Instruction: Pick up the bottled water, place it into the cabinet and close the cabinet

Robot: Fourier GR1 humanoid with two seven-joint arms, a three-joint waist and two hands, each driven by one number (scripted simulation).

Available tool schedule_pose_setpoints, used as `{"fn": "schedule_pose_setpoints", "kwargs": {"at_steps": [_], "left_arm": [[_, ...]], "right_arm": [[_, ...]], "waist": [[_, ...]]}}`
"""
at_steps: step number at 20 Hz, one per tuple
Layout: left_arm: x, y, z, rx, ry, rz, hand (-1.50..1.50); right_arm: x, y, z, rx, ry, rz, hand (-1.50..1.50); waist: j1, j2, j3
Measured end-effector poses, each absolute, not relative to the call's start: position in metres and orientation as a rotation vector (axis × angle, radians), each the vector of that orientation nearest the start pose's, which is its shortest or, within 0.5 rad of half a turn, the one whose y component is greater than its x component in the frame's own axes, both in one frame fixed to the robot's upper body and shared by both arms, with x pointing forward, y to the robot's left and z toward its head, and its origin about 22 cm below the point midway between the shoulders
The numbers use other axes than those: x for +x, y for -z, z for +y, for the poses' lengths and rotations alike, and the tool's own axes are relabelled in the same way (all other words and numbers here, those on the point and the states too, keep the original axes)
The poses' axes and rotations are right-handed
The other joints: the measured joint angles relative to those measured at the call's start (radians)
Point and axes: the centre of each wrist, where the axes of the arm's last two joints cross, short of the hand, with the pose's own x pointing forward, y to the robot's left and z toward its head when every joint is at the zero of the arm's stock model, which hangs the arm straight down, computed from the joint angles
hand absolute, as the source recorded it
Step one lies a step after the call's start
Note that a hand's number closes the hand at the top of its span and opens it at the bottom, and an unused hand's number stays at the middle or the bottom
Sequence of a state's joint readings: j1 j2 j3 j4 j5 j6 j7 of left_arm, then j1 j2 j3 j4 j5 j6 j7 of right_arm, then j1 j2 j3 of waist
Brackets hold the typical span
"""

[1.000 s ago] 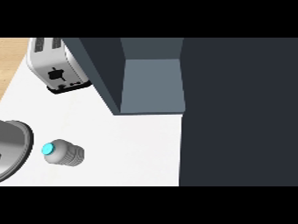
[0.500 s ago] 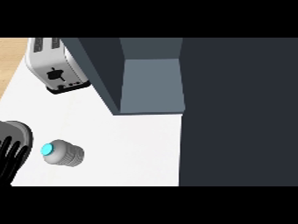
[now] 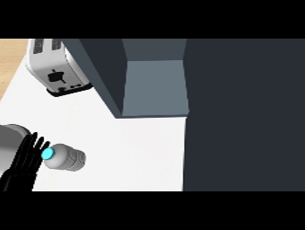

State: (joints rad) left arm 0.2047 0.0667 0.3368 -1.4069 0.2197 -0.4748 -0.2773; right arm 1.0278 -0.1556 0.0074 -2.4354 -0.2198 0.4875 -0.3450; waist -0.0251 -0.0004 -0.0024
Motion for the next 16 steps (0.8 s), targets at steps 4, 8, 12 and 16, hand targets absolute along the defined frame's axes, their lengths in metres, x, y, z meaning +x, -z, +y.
{"fn": "schedule_pose_setpoints", "kwargs": {"at_steps": [4,8,12,16], "left_arm": [[0.172,0.085,0.339,-0.147,-0.191,-1.593,-1.5],[0.179,0.1,0.336,-0.128,-0.202,-1.589,-1.5],[0.181,0.114,0.342,-0.105,-0.21,-1.591,-1.5],[0.186,0.129,0.342,-0.101,-0.215,-1.595,-1.5]], "right_arm": [[0.016,-0.101,-0.285,0.169,-0.194,-1.813,-1.5],[0.01,-0.1,-0.285,0.175,-0.18,-1.819,-1.5],[0.004,-0.1,-0.287,0.173,-0.181,-1.823,-1.5],[0.004,-0.1,-0.29,0.158,-0.187,-1.825,-1.5]], "waist": [[0.002,0.001,0.0],[0.003,0.001,0.0],[0.002,0.001,0.0],[0.006,0.003,0.0]]}}
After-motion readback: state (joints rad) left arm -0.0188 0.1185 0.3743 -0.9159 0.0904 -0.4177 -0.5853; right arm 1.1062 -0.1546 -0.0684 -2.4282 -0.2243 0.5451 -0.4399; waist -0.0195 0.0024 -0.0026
